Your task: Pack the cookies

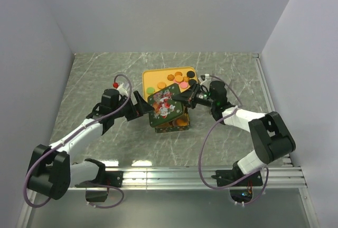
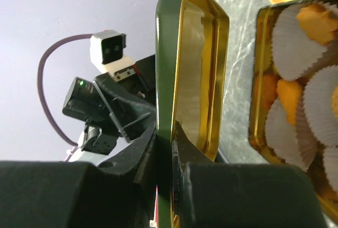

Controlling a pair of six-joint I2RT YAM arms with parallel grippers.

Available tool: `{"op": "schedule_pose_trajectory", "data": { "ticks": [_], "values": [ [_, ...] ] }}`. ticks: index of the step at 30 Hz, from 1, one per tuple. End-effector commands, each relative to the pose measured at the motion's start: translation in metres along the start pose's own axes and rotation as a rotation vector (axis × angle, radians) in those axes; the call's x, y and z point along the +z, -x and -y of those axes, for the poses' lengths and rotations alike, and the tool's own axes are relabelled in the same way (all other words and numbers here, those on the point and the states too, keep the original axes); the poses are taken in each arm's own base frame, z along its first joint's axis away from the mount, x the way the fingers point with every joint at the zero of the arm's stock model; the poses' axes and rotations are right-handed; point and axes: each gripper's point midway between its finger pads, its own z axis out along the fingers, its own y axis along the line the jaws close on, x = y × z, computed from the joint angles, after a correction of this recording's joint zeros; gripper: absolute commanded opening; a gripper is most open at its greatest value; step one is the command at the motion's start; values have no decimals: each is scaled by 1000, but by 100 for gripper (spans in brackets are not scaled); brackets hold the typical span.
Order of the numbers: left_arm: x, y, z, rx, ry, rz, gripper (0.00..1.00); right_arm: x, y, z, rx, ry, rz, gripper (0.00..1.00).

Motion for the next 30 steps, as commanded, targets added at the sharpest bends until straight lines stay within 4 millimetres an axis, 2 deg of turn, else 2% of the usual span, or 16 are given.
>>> {"op": "schedule_pose_trajectory", "data": {
  "ticks": [1, 13, 21, 27, 30],
  "values": [
    [5, 6, 14, 18, -111, 14, 99, 7, 11, -21, -65, 77, 34, 0],
    [36, -10, -10, -17, -119, -92, 98, 11, 11, 11, -50, 17, 49, 0],
    [47, -5, -6, -32, -139, -111, 96, 11, 2, 39, -53, -54, 18, 0],
    [50, -13, -6, -22, -136, -128, 94, 7, -4, 59, -41, -104, -3, 0],
    [54, -21, -3, -25, -142, -145, 89, 3, -3, 65, -44, -126, 0, 0]
  ]
}}
